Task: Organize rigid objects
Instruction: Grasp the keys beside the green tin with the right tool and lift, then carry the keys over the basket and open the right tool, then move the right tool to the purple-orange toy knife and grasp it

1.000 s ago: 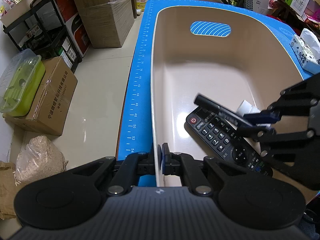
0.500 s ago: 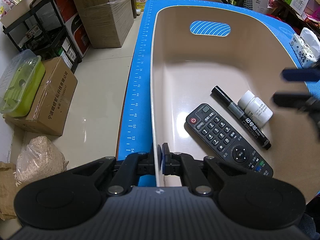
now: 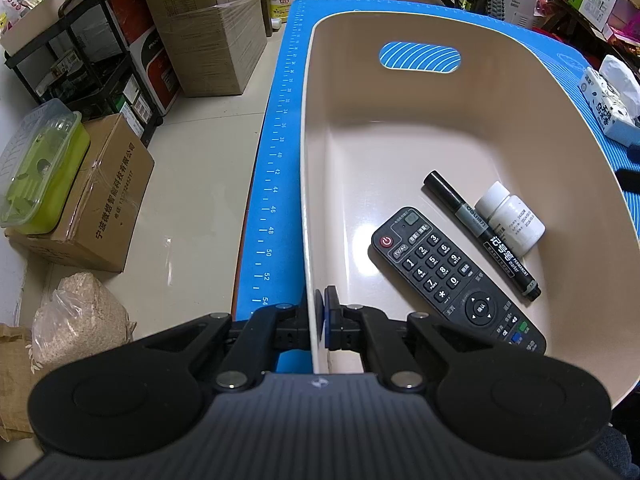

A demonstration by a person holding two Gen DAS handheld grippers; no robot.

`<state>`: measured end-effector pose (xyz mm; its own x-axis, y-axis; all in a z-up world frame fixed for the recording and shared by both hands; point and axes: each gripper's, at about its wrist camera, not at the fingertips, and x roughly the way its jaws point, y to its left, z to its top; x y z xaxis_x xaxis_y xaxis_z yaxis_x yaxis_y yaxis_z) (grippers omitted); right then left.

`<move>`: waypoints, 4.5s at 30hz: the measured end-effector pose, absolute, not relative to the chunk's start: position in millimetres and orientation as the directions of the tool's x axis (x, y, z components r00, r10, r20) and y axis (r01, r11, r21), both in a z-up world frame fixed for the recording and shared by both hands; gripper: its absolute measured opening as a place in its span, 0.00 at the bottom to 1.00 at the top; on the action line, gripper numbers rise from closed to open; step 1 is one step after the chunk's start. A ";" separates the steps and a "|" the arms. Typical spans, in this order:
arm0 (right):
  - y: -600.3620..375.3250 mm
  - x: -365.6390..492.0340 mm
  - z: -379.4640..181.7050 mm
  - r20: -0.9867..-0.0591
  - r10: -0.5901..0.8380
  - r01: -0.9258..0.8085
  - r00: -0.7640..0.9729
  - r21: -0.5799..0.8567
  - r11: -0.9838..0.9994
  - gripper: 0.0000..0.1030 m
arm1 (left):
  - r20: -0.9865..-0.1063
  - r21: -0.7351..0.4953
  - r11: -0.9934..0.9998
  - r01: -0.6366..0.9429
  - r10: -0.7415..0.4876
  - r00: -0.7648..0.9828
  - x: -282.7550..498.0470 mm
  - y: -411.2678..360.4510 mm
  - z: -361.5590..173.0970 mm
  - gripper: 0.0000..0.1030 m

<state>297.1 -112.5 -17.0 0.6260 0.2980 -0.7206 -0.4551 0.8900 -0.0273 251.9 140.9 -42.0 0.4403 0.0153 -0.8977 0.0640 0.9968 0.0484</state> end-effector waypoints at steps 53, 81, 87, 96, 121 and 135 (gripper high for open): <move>-125.0 285.3 -2.2 -0.561 0.298 -0.326 0.772 0.053 0.944 0.12 | -0.897 0.053 0.996 0.069 0.018 0.441 251.7 140.0 -41.7 0.06; 27.2 309.7 -19.2 -0.697 0.477 -0.595 0.535 0.089 0.798 0.12 | -0.897 0.055 0.996 0.069 0.019 0.441 250.8 141.2 -41.8 0.06; 32.2 306.4 -46.1 -0.781 0.438 -0.644 0.445 0.060 0.763 0.15 | -0.897 0.056 0.996 0.069 0.020 0.441 250.8 140.7 -41.9 0.06; 10.0 298.4 -29.4 -0.743 0.449 -0.626 0.495 0.053 0.778 0.61 | -0.897 0.055 0.996 0.070 0.019 0.441 251.0 140.4 -42.1 0.06; -166.2 342.9 -39.1 -0.716 0.178 -0.221 0.675 0.033 0.975 0.87 | -0.897 0.055 0.996 0.070 0.019 0.441 251.6 140.0 -42.3 0.06; -158.4 352.1 -111.6 -0.783 0.069 -0.064 0.618 0.036 0.997 0.85 | -0.899 0.062 0.995 0.076 0.022 0.438 253.0 139.7 -42.5 0.06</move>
<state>352.1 -158.4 -111.6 0.6180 0.0686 -0.7832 -0.0645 0.9973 0.0364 253.0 139.7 -42.5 0.4383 0.0223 -0.8985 0.0759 0.9952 0.0618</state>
